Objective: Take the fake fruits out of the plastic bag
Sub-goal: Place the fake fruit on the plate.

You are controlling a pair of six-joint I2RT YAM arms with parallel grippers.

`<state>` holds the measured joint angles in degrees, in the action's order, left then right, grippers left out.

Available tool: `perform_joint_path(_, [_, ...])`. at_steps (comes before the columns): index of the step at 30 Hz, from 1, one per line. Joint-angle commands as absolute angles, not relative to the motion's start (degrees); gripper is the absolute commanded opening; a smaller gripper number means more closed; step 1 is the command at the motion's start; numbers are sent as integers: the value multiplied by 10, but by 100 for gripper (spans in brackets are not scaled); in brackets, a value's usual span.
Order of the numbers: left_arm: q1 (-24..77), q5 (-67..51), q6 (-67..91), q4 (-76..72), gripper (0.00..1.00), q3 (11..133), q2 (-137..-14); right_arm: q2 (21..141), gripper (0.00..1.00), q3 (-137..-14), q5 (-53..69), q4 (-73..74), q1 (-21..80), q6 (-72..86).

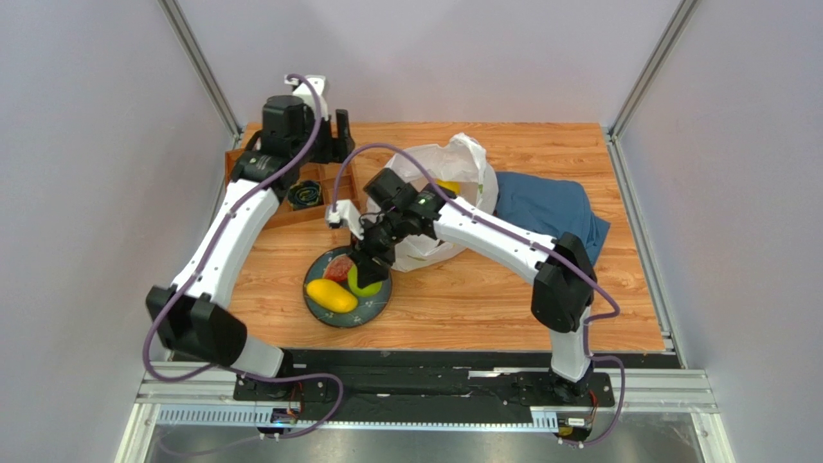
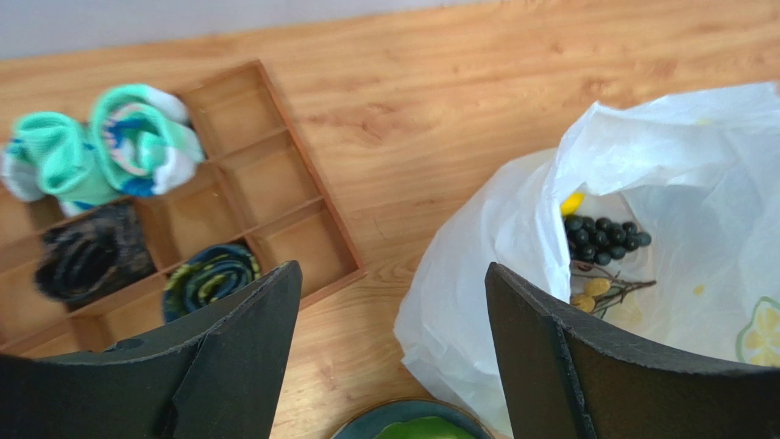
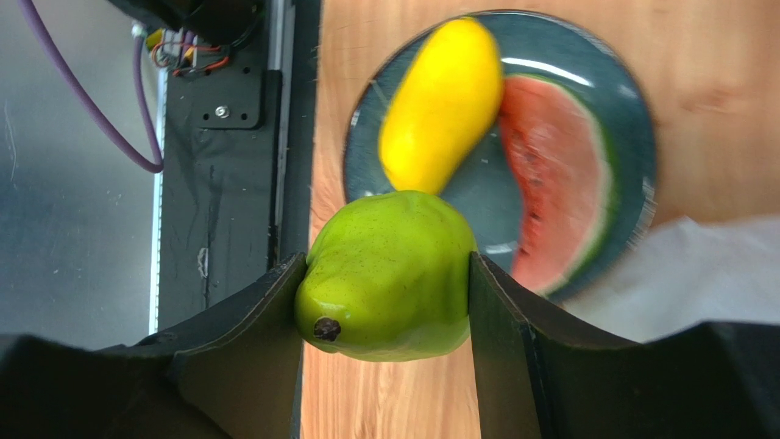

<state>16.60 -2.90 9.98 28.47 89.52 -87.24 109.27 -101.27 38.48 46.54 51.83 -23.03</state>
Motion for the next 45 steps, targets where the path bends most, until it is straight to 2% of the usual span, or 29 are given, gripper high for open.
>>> perform_joint_path(1, [151, -27, 85, 271, 82, 835, -762, 1137, 29, -1039, 369, 478, 541, -258])
perform_joint_path(6, [134, -53, 84, 260, 81, 760, -680, 1170, 28, -1025, 312, 459, 561, -279])
perform_joint_path(14, [103, -88, 104, 247, 81, 709, -639, 1234, 27, -1066, 229, 435, 589, -313])
perform_joint_path(39, [90, -150, 126, 239, 80, 685, -640, 1300, 30, -1144, 210, 361, 613, -284])
perform_joint_path(40, [90, -152, 127, 239, 80, 685, -640, 1300, 31, -1143, 211, 358, 612, -283])
perform_joint_path(42, [90, -154, 127, 238, 80, 685, -642, 1301, 39, -1139, 209, 353, 612, -279])
perform_joint_path(45, [90, -152, 127, 238, 80, 686, -642, 1301, 58, -1138, 200, 354, 612, -275])
